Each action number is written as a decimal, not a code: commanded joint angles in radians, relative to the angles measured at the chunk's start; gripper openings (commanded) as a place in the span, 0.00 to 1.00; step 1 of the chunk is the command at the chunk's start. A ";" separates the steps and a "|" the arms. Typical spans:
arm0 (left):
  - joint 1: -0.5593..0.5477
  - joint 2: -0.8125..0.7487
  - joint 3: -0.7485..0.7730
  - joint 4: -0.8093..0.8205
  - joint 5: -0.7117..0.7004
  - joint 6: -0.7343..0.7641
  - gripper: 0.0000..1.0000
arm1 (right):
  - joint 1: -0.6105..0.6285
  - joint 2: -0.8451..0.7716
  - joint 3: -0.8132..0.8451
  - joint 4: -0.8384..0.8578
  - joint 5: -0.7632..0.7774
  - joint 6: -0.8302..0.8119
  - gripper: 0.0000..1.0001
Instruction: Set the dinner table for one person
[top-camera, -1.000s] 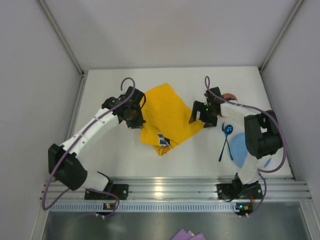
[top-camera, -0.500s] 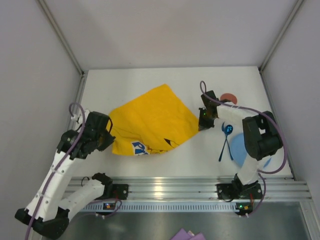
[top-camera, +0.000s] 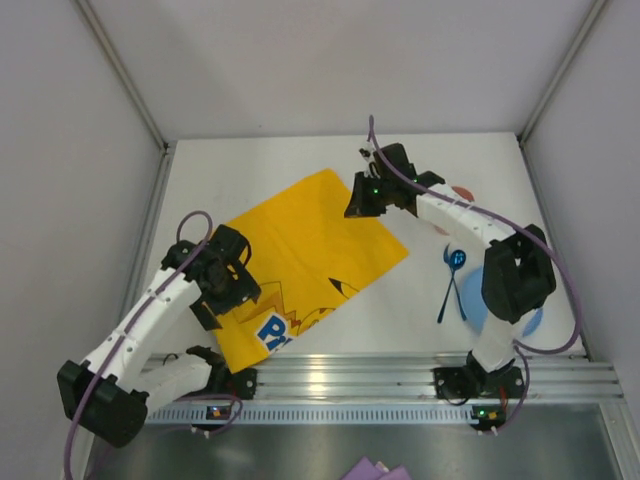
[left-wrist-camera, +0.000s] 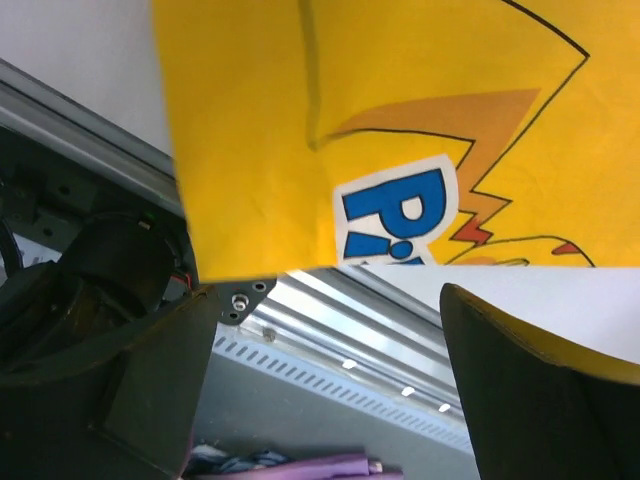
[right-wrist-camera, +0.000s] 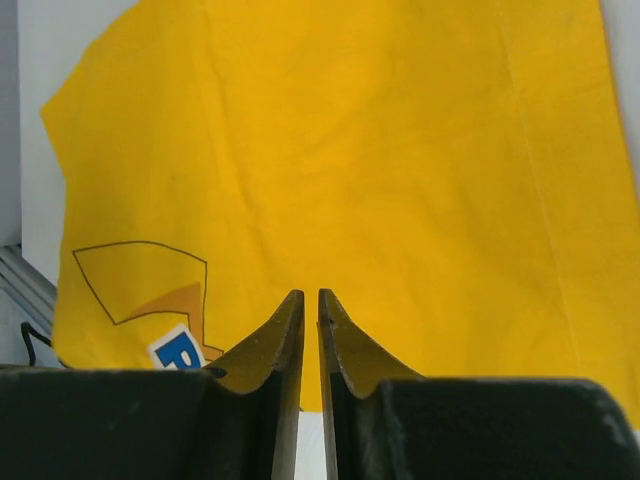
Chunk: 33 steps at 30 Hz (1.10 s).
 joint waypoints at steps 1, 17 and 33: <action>0.001 0.056 0.157 -0.058 0.038 0.015 0.98 | 0.007 0.080 0.061 0.000 -0.039 -0.025 0.13; 0.121 0.478 0.106 0.523 0.012 0.293 0.89 | 0.018 0.376 0.247 -0.052 -0.090 0.004 0.00; 0.195 0.996 0.408 0.629 0.103 0.451 0.84 | 0.015 0.243 -0.241 -0.136 0.156 -0.019 0.00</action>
